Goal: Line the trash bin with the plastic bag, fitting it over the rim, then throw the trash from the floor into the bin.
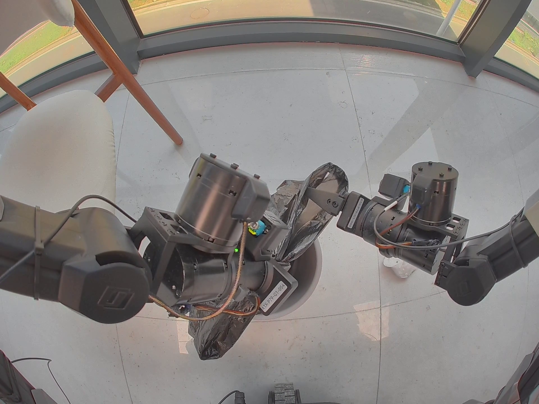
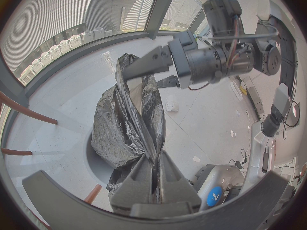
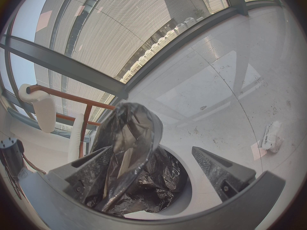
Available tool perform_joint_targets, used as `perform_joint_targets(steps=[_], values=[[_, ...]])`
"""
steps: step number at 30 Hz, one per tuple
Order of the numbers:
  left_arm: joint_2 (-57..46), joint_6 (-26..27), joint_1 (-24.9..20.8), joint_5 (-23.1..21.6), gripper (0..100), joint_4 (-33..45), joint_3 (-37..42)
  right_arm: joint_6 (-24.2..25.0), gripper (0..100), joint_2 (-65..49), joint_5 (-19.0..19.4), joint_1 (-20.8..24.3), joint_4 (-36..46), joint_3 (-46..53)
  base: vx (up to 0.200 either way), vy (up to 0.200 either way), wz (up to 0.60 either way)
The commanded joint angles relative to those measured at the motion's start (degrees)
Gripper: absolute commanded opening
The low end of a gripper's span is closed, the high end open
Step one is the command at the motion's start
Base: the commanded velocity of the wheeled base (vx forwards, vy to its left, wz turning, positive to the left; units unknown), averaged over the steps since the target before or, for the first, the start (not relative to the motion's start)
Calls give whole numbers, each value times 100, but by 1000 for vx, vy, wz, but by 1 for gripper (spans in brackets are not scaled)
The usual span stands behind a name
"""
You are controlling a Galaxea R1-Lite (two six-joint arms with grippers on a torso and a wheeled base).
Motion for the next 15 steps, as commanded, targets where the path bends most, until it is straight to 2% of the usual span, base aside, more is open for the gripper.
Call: perform_joint_targets(steps=[1, 6, 7, 15], values=[[-12, -1, 15, 2, 0, -6, -7, 0, 100, 166, -22, 40, -4, -4, 0, 0, 0], [-12, -10, -3, 2, 0, -41, -7, -9, 100, 289, -31, 146, -4, -91, 0, 0, 0], [-12, -10, -3, 2, 0, -41, 2, -9, 0, 315, -31, 190, -13, -118, 0, 0, 0], [-30, -10, -3, 2, 0, -41, 143, -9, 0, 341, -39, 524, -4, -144, 0, 0, 0]])
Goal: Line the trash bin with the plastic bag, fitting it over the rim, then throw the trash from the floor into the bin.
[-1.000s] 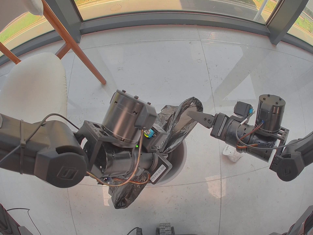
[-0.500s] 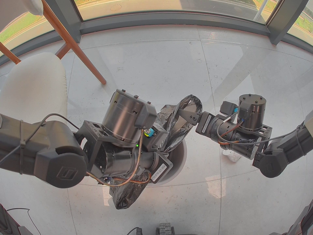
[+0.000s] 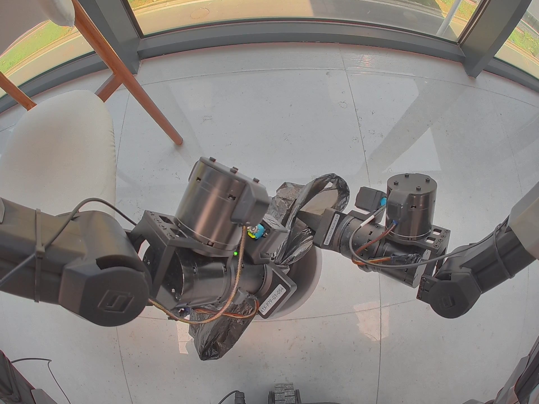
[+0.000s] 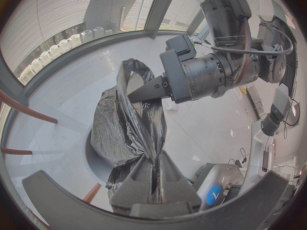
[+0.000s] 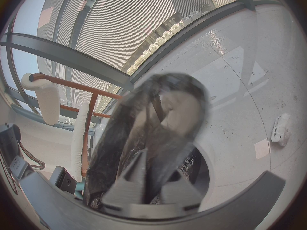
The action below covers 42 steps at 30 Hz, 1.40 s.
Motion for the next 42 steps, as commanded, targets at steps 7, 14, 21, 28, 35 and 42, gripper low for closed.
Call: perform_joint_targets(steps=[7, 14, 21, 28, 35, 42], values=[[-21, -104, 4, 2, 0, -10, 165, -4, 0, 11, -4, 83, -20, -4, 0, 0, 0], [-30, -113, 48, 28, 100, -1, 174, -4, 0, -33, -4, 57, -37, 49, 0, 0, 0], [-21, -438, 66, 72, 100, -1, 253, -4, 0, -94, -4, 22, -37, 58, 0, 0, 0], [-30, -394, 171, 195, 100, -10, 736, 137, 0, -138, -4, 4, -37, 58, 0, 0, 0], [75, -333, 75, 529, 100, -19, 701, 190, 0, -138, -30, -4, -37, 49, 0, 0, 0], [313, -315, -110, 626, 100, -19, 534, 190, 0, -147, -48, -57, -37, 49, 0, 0, 0]])
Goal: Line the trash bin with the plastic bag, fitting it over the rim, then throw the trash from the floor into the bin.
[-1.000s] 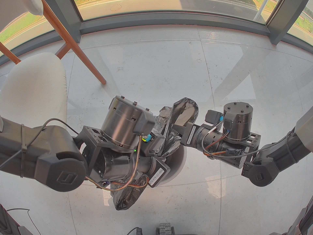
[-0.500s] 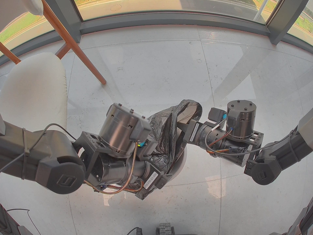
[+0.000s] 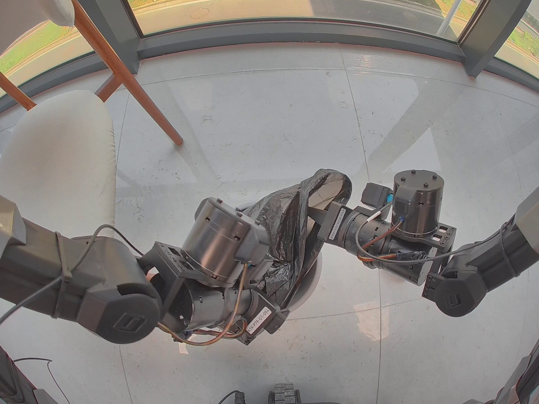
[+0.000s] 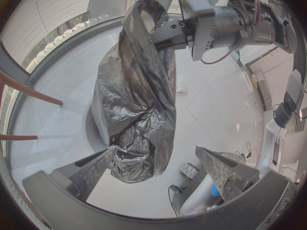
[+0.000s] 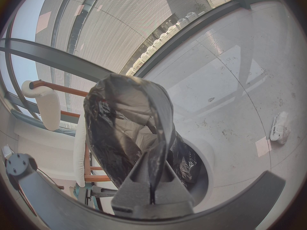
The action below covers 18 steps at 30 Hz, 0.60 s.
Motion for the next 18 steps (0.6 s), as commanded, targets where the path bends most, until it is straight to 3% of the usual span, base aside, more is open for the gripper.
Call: perform_joint_targets(steps=[1, 10, 18], values=[[206, -1, -160, 120, 100, -2, -93, 1, 0, -19, -2, -44, -3, -10, 0, 0, 0], [821, 17, -239, 868, 100, -2, -497, 1, 0, -54, -2, -53, -3, -10, 0, 0, 0], [1199, 8, -222, 1043, 100, 7, -858, 1, 0, -116, -2, -53, -3, -1, 0, 0, 0]])
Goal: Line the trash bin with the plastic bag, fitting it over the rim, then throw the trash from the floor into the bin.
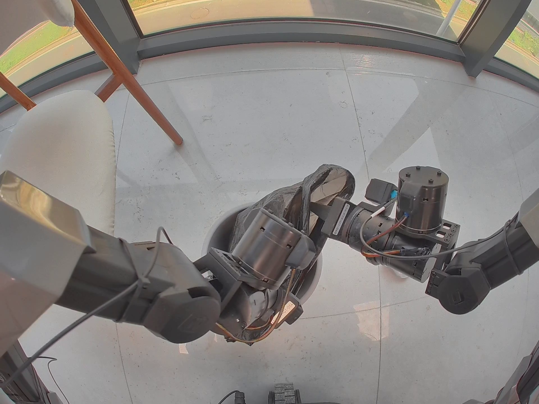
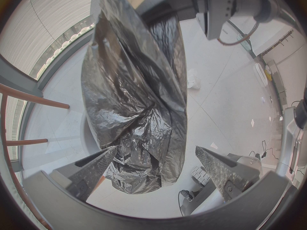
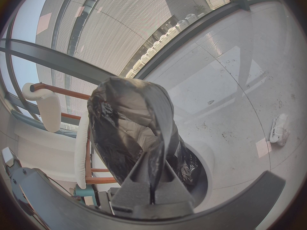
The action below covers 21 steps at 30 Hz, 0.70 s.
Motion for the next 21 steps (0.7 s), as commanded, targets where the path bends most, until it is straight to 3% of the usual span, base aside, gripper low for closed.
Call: perform_joint_targets(steps=[1, 15, 16, 21], values=[[312, 6, 32, 54, 100, 1, -125, 1, 0, -54, -2, 2, -3, 8, 0, 0, 0], [365, -47, 516, 186, 100, 1, -451, 1, 0, -36, -2, 11, -3, 8, 0, 0, 0], [365, -64, 516, 160, 0, 1, -433, 1, 0, -36, -2, 11, -3, 8, 0, 0, 0], [365, -179, 516, 133, 0, 1, -398, 1, 0, -45, -2, 2, -3, 17, 0, 0, 0]])
